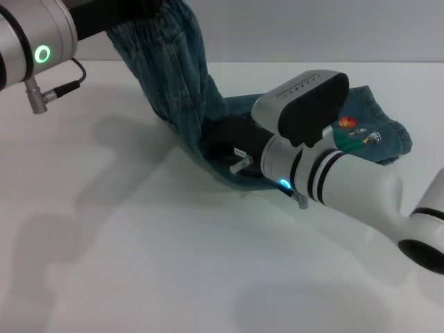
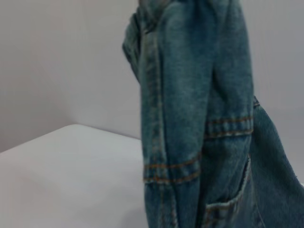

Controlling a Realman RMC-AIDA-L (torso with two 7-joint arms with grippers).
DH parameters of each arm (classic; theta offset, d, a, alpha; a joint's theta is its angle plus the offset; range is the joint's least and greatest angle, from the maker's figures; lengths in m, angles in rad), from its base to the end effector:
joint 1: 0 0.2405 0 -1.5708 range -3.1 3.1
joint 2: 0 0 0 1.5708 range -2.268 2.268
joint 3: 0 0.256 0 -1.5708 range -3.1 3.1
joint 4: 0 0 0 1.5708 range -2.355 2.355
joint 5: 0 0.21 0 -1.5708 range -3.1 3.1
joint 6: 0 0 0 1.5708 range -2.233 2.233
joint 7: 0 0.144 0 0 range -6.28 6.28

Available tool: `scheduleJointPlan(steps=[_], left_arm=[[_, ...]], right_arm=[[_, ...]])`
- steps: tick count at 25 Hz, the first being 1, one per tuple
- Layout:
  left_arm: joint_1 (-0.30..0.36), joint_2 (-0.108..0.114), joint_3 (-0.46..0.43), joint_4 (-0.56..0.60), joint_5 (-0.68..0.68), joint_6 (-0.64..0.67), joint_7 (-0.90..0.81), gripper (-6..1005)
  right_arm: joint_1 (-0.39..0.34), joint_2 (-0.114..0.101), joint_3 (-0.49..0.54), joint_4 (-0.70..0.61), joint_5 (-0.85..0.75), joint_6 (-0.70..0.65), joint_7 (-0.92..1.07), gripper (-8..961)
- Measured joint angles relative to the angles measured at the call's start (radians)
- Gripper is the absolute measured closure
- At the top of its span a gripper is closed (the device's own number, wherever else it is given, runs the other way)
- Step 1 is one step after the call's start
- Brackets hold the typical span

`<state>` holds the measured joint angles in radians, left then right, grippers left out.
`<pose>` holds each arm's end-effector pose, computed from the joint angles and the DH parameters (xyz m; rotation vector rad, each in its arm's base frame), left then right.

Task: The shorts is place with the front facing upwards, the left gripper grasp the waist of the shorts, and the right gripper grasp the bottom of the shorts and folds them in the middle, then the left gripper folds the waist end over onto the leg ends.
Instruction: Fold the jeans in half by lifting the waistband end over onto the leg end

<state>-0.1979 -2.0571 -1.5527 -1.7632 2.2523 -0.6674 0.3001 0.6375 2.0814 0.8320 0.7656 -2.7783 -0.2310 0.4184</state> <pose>-0.1175 0.3566 0.0575 -2.0633 -0.8753 -0.7148 0.1536 0.3673 -0.1456 -2.3217 0.7094 0.5614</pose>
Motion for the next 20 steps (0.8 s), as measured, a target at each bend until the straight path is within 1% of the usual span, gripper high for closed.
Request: scheduleJointPlan(steps=[1, 3, 8, 11, 13, 15, 16, 17, 18, 20], left_arm=[[0.002, 0.0, 0.0, 0.0, -0.001, 0.0, 0.0, 996], [0.012, 0.0, 0.0, -0.002, -0.001, -0.001, 0.0, 996], [0.027, 0.0, -0.002, -0.009, -0.001, -0.001, 0.001, 995], [0.03, 0.001, -0.007, -0.009, 0.0, -0.001, 0.001, 995], [0.031, 0.001, -0.007, -0.015, -0.003, -0.002, 0.001, 995], [0.031, 0.001, -0.007, -0.015, -0.003, -0.002, 0.001, 996], [0.035, 0.001, -0.005, -0.036, -0.013, -0.002, 0.001, 996], [0.036, 0.001, -0.001, -0.05, -0.017, -0.001, 0.001, 996], [0.036, 0.001, -0.001, -0.05, -0.017, -0.001, 0.001, 996], [0.037, 0.001, 0.001, -0.058, -0.021, -0.001, 0.001, 996]], right_arm=[[0.0, 0.0, 0.0, 0.0, 0.0, 0.0, 0.0, 955], [-0.055, -0.006, 0.043, 0.029, -0.011, -0.002, -0.003, 955], [-0.264, -0.021, 0.206, 0.162, -0.129, -0.002, -0.037, 955], [-0.349, -0.018, 0.282, 0.226, -0.135, -0.002, -0.104, 955], [-0.367, -0.013, 0.319, 0.222, -0.135, 0.007, -0.125, 955], [-0.363, -0.012, 0.336, 0.199, -0.134, 0.019, -0.128, 955], [-0.355, -0.011, 0.339, 0.181, -0.133, 0.024, -0.127, 955], [-0.329, -0.008, 0.341, 0.133, -0.129, 0.033, -0.123, 955], [-0.329, -0.008, 0.341, 0.133, -0.129, 0.033, -0.123, 955], [-0.294, -0.006, 0.331, 0.076, -0.118, 0.035, -0.111, 955]])
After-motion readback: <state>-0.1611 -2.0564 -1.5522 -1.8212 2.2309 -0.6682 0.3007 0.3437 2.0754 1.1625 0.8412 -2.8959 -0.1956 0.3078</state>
